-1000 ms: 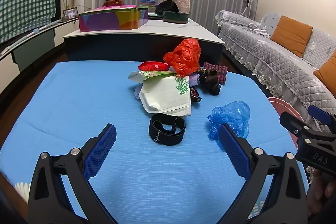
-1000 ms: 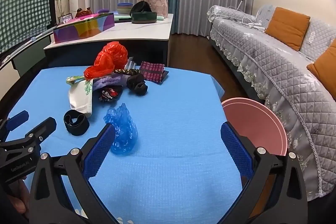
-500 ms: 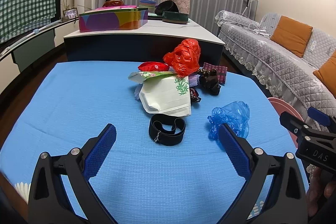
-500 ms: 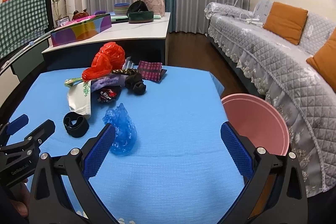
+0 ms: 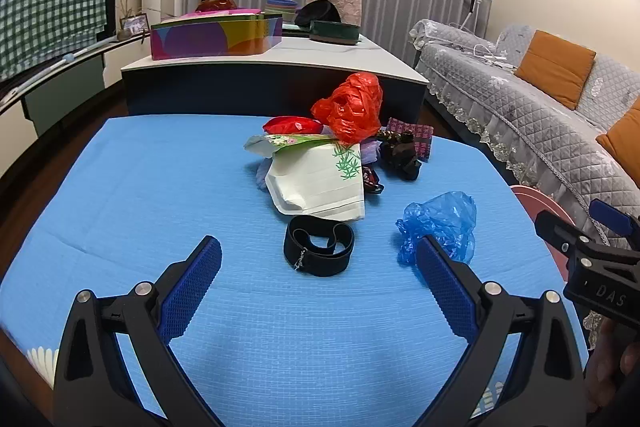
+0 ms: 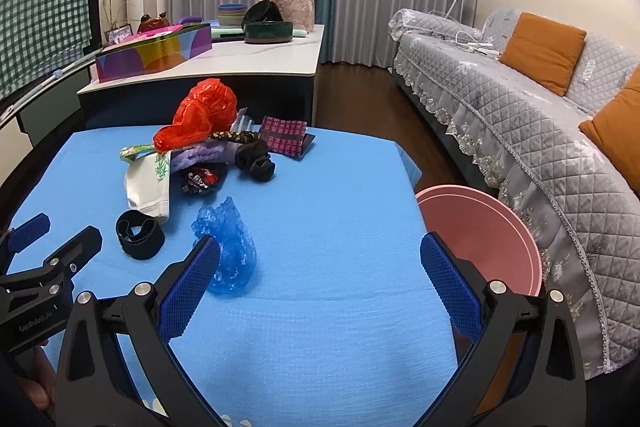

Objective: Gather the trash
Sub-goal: 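Move the left tool toward the black strap while the right tool approaches the blue plastic bag, then close the left tool on the black strap while the right tool closes on the blue bag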

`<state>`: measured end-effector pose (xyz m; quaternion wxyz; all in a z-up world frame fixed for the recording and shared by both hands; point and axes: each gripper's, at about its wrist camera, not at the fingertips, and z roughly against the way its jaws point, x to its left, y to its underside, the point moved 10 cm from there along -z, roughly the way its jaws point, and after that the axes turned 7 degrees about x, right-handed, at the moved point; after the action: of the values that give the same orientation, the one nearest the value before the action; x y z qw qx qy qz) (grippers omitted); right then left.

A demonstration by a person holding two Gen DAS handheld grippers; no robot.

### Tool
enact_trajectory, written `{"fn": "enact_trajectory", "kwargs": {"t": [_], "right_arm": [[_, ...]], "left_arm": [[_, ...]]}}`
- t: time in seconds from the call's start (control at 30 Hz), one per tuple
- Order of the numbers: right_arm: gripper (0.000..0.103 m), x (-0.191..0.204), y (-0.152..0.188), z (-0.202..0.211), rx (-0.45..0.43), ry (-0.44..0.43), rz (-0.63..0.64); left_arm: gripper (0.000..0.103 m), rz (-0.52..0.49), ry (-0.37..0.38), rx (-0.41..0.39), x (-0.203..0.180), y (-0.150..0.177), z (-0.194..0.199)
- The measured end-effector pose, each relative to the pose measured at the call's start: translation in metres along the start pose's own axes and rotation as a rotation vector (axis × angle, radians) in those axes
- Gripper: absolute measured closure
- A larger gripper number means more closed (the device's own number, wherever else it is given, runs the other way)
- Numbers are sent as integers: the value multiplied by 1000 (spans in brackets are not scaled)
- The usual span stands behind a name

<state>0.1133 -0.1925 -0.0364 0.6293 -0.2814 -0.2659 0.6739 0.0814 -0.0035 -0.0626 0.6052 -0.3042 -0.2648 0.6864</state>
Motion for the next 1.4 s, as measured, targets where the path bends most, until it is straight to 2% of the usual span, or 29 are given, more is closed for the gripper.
{"fn": "enact_trajectory", "kwargs": {"t": [0.53, 0.73, 0.8, 0.97, 1.0, 1.13, 1.27, 1.33, 1.4], "right_arm": [[5, 1, 0, 1, -1, -5, 4], [14, 3, -1, 1, 1, -23, 0], [20, 5, -1, 1, 4, -39, -5], [33, 20, -1, -3, 15, -108, 6], [34, 23, -1, -5, 17, -116, 12], [35, 36, -1, -15, 32, -143, 29], [35, 45, -1, -32, 62, -168, 34], [35, 51, 2, -43, 84, -186, 40], [35, 56, 5, -51, 105, -199, 49]], "left_arm": [[9, -3, 7, 1, -2, -1, -1], [11, -2, 7, 3, -2, 0, -2], [13, 2, 12, 11, -2, 1, -2], [24, 19, 2, 28, 1, 2, -5], [29, 25, 0, 34, 3, 2, -8], [46, 51, -1, 59, 13, 2, -22], [55, 63, -4, 86, 19, 4, -37], [64, 65, -4, 107, 20, 6, -46], [66, 73, -9, 126, 23, 8, -53]]}}
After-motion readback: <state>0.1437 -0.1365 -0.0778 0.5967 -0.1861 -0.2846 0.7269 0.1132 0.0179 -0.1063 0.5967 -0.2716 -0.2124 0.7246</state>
